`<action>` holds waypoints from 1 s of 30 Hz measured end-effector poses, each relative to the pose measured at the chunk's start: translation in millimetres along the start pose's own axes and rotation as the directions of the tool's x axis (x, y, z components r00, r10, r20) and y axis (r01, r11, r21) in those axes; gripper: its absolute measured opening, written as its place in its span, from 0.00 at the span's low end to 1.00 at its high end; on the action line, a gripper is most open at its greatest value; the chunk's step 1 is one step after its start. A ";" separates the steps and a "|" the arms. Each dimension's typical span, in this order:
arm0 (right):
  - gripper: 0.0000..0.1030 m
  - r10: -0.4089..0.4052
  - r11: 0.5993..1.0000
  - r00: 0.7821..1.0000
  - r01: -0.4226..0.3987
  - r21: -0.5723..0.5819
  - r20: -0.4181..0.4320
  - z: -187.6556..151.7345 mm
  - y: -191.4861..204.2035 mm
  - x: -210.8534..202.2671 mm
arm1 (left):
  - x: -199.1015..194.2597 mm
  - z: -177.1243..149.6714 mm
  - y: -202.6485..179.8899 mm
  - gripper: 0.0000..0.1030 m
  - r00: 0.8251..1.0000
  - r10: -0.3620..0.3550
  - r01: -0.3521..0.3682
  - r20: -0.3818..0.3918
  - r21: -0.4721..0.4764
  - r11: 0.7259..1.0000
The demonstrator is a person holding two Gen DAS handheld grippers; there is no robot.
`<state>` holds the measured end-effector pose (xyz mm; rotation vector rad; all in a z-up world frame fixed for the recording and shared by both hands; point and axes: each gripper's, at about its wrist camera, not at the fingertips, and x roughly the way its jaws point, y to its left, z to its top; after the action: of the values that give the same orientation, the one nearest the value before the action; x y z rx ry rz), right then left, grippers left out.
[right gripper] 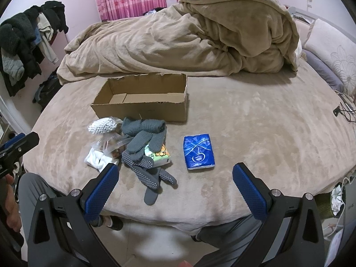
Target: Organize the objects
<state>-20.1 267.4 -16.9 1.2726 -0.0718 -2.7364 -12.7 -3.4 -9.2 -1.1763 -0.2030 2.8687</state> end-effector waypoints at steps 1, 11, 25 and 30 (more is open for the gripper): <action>1.00 0.000 1.000 1.000 0.000 0.000 -0.001 0.0 0.2 0.2 | 0.2 0.2 0.1 0.98 1.000 0.000 0.000 0.000 -0.002 1.000; 1.00 0.006 1.000 1.000 -0.006 0.002 -0.005 -2.5 1.7 3.8 | 2.3 0.1 2.6 0.98 1.000 0.006 -0.006 -0.006 -0.008 1.000; 1.00 0.017 1.000 1.000 -0.017 0.002 0.001 -4.3 5.7 6.0 | 1.9 0.6 1.5 0.98 1.000 0.009 -0.009 0.002 -0.005 1.000; 1.00 0.016 1.000 1.000 -0.016 0.007 -0.001 -3.2 6.1 5.8 | 1.9 2.3 1.0 0.98 1.000 0.009 -0.009 0.002 -0.002 1.000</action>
<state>-20.8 260.7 -22.8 1.2698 -0.0907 -2.7241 -15.6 -4.5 -9.1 -1.1780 -0.2014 2.8786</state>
